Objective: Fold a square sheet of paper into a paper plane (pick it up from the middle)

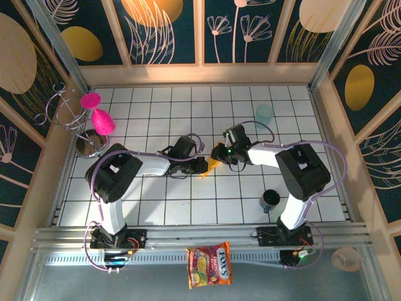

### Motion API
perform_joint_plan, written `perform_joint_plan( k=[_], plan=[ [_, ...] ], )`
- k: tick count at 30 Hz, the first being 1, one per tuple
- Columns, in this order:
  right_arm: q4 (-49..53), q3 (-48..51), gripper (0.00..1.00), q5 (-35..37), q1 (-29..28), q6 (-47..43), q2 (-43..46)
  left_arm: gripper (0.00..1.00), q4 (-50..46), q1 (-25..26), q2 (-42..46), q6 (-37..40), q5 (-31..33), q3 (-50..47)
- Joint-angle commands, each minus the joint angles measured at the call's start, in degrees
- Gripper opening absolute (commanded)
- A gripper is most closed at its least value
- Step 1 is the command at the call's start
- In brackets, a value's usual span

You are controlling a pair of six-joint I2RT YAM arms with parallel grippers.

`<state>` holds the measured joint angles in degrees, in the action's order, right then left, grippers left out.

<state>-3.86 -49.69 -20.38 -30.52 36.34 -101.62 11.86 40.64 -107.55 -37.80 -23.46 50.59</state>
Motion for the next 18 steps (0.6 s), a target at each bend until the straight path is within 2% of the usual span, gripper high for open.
perform_joint_plan(
  k=[1, 14, 18],
  plan=[
    [1.9, -1.3, 0.23, 2.7, 0.5, 0.0, -1.1, 0.08, -2.5, 0.2, -0.7, 0.1, 0.6, -0.1],
    [3.0, -0.1, 0.22, 4.7, 1.0, 0.2, -3.3, 0.09, -3.5, 0.2, 0.0, 0.2, 1.5, 0.1],
    [3.2, 0.1, 0.21, 5.0, 1.1, 0.0, -4.5, 0.13, -4.6, 0.2, 1.5, 0.1, 2.3, 0.5]
  ],
)
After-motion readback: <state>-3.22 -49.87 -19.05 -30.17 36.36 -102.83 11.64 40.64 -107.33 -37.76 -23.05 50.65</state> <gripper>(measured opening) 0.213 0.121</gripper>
